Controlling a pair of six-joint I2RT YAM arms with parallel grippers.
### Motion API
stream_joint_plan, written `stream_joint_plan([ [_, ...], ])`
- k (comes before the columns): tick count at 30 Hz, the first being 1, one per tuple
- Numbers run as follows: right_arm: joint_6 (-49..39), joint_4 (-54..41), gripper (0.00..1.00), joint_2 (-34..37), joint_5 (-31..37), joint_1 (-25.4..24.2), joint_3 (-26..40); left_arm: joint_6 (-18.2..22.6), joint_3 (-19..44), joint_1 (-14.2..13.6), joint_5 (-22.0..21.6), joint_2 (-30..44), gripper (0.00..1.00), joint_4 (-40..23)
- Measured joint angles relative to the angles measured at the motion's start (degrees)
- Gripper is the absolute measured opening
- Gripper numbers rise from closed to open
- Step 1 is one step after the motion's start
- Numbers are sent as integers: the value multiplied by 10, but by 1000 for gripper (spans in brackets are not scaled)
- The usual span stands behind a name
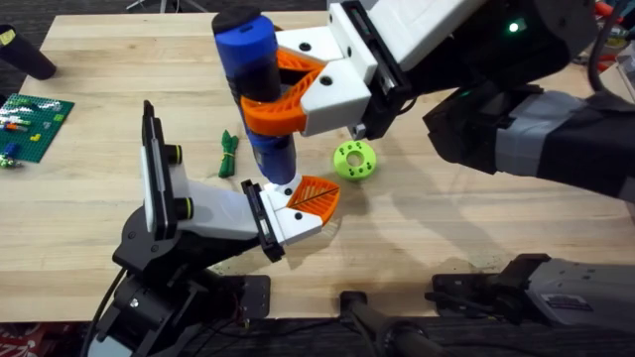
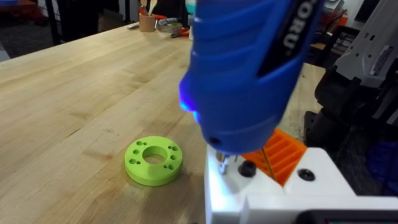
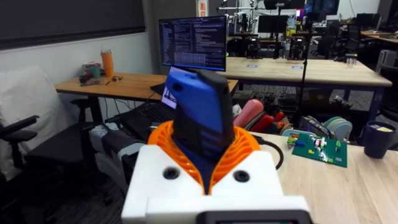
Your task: Pick up the gripper from the table and insert it into the empty holder that is missing its gripper. Then pick up a screw, insert it into the mounting hole, and use the screwdriver to tighten it. Finally, clean up the table by picking up the vegetable and placing it into the bucket.
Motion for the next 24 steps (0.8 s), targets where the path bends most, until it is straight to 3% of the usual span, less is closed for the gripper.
stream_joint_plan([
  [17, 19, -8, 31, 0, 2, -1, 0, -7, 0, 0, 2, 0, 12, 1],
  [24, 31, -15, 31, 0, -37, -1, 36, -6, 0, 0, 1, 0, 12, 2],
])
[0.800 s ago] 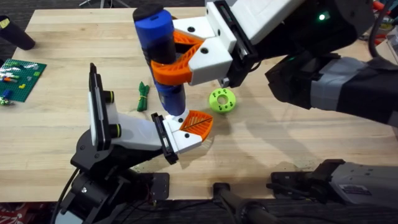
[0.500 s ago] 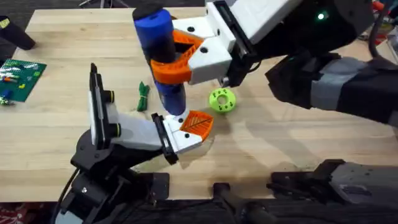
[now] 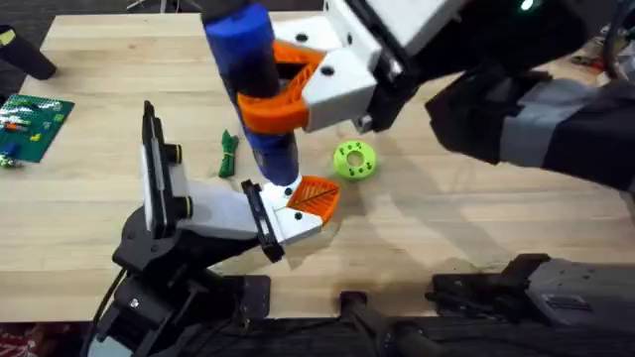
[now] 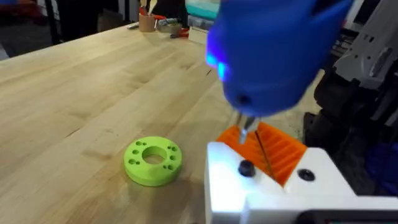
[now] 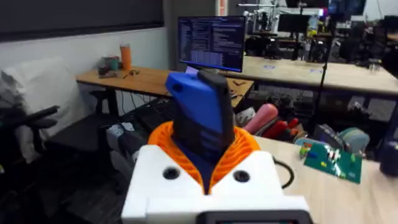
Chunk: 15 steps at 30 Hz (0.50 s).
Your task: Pick up the gripper from the table and insert it into the empty holder that is missing its gripper. Then pick up a screw, insert it into the mounting hole, and use the screwdriver to tighten it. Finally, clean up the table by picking up the vegetable and placing it into the bucket.
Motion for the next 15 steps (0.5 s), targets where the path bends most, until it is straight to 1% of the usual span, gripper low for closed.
stream_joint_plan([
  [6, 3, 1, 31, 0, -19, 0, 38, 0, 0, 0, 0, 0, 12, 0],
  [15, 24, -6, 31, 0, -39, 4, 42, 0, 0, 0, 0, 0, 12, 0],
])
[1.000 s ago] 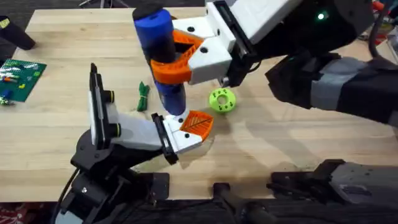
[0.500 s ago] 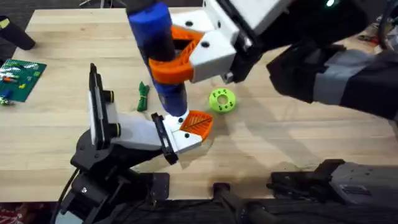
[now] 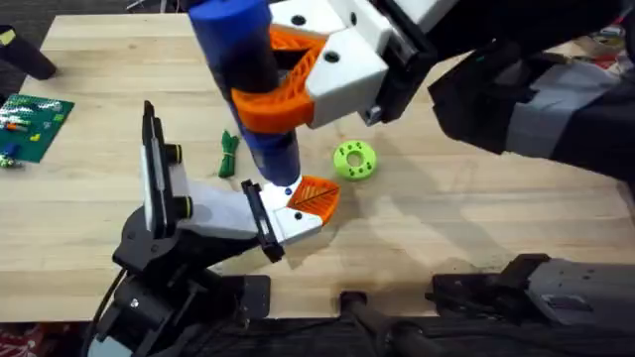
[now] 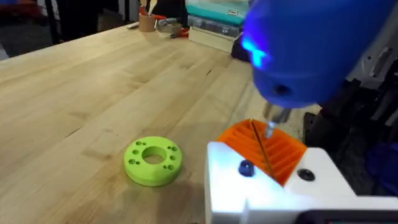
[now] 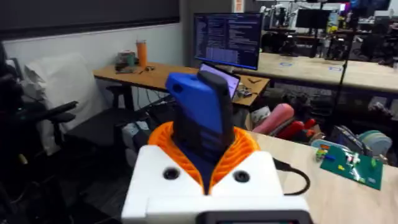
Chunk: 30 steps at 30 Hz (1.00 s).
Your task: Pick up the gripper from the table and insert it into the empty holder that is missing its gripper. Then pick up a screw, insert it into the mounting hole, and use the screwdriver to tighten it. Finally, clean up the table by picking up the vegetable and placing it into the bucket.
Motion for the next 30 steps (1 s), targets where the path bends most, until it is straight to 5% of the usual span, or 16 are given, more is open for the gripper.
stream_joint_plan([
  [30, -4, 18, 31, 0, 9, 12, -24, 0, 0, 0, 0, 0, 12, 0],
])
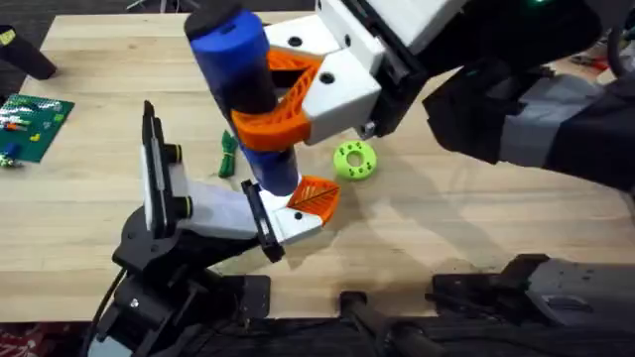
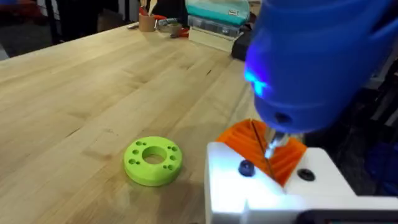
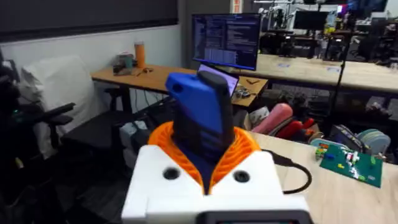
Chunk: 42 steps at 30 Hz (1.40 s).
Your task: Pick up the gripper from the table and insert it into the empty holder that is missing its gripper. Then pick up a screw, insert it into the mounting hole, and use the screwdriver to tighten it. Finally, clean up the table by picking up the vegetable and placing it into the bucket.
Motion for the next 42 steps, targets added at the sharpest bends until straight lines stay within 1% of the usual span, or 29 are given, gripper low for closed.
stream_joint_plan([
  [8, -5, 0, 31, 0, 23, 0, -19, 0, 0, 0, 0, 0, 12, 0],
  [14, -5, 1, 31, 0, 29, -1, -20, 0, 0, 0, 0, 0, 12, 0],
  [42, -5, 1, 31, 0, 31, -14, -25, 0, 0, 0, 0, 0, 12, 0],
])
